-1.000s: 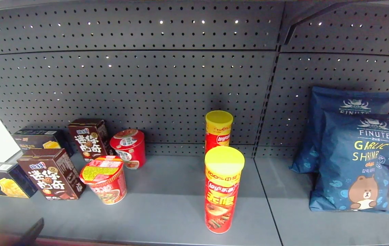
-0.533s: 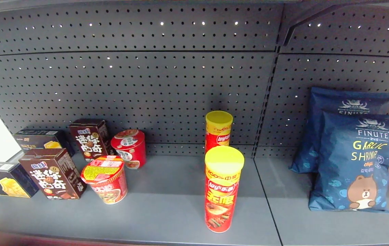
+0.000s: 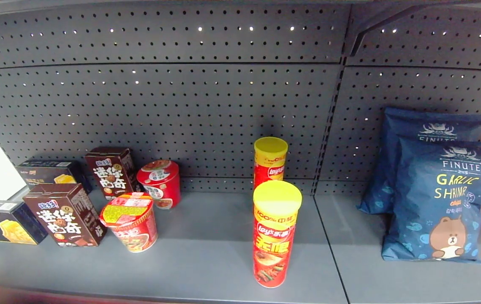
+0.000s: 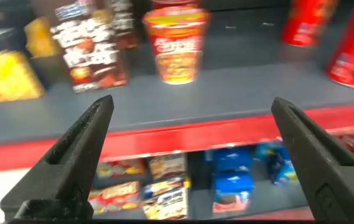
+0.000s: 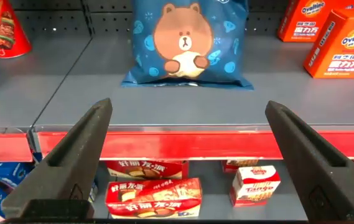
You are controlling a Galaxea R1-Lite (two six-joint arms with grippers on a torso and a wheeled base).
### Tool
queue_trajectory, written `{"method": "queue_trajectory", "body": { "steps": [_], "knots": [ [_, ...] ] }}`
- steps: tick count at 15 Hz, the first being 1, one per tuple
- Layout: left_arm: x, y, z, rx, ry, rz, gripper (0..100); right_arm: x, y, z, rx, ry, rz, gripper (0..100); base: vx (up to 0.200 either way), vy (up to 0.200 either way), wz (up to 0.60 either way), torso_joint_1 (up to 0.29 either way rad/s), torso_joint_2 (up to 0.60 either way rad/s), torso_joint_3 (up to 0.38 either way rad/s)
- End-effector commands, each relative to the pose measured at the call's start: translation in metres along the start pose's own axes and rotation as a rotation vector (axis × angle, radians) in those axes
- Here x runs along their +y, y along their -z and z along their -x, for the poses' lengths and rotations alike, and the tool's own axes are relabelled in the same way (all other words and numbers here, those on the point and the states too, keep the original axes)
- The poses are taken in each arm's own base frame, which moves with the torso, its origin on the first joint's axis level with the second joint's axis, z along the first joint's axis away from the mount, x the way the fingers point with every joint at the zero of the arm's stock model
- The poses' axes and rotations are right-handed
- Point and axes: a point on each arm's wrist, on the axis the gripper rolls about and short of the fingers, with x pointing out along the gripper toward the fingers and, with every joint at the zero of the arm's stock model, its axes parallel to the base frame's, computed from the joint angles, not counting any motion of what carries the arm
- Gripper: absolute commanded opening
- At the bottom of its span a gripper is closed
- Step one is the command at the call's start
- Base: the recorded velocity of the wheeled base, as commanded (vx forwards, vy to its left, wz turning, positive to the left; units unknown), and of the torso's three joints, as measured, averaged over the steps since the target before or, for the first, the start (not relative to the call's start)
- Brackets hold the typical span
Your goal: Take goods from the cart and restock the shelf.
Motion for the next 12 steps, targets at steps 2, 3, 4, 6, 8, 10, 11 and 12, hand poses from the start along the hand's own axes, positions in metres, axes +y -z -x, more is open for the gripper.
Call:
{"method": "queue_trajectory", "body": {
  "steps": [2, 3, 4, 6, 8, 10, 11, 12],
  "knots": [
    [-0.0014, -0.0002, -0.0003, 0.002, 0.063, -0.003, 100, 0.0000, 0.0004, 0.0000, 0.000, 0.000, 0.001, 100, 0.000, 0.000, 0.00, 0.000, 0.00, 0.000],
    [-0.0016, -0.0002, -0.0003, 0.002, 0.074, -0.009, 100, 0.0000, 0.0004, 0.0000, 0.000, 0.000, -0.001, 100, 0.000, 0.000, 0.00, 0.000, 0.00, 0.000],
    [-0.0017, -0.0001, -0.0003, 0.003, 0.076, -0.021, 100, 0.0000, 0.0004, 0.0000, 0.000, 0.000, 0.001, 100, 0.000, 0.000, 0.00, 0.000, 0.00, 0.000],
    [-0.0017, -0.0001, -0.0003, 0.003, 0.077, -0.027, 100, 0.0000, 0.0004, 0.0000, 0.000, 0.000, 0.001, 100, 0.000, 0.000, 0.00, 0.000, 0.00, 0.000],
    [-0.0017, -0.0001, -0.0003, 0.003, 0.076, -0.029, 100, 0.0000, 0.0004, 0.0000, 0.000, 0.000, 0.001, 100, -0.100, 0.000, 0.00, 0.001, 0.00, 0.001],
    [-0.0016, -0.0001, -0.0003, 0.003, 0.074, -0.026, 100, 0.0000, 0.0004, 0.0000, 0.000, 0.000, 0.001, 100, 0.000, 0.000, 0.00, 0.000, 0.00, 0.000],
    [-0.0017, -0.0001, -0.0003, 0.003, 0.076, -0.026, 100, 0.0000, 0.0004, 0.0000, 0.000, 0.000, 0.001, 100, 0.000, 0.000, 0.00, 0.000, 0.00, 0.000],
    [-0.0017, -0.0001, -0.0003, 0.003, 0.077, -0.026, 100, 0.0000, 0.0004, 0.0000, 0.000, 0.000, 0.001, 100, 0.000, 0.000, 0.00, 0.000, 0.00, 0.000]
  ]
}}
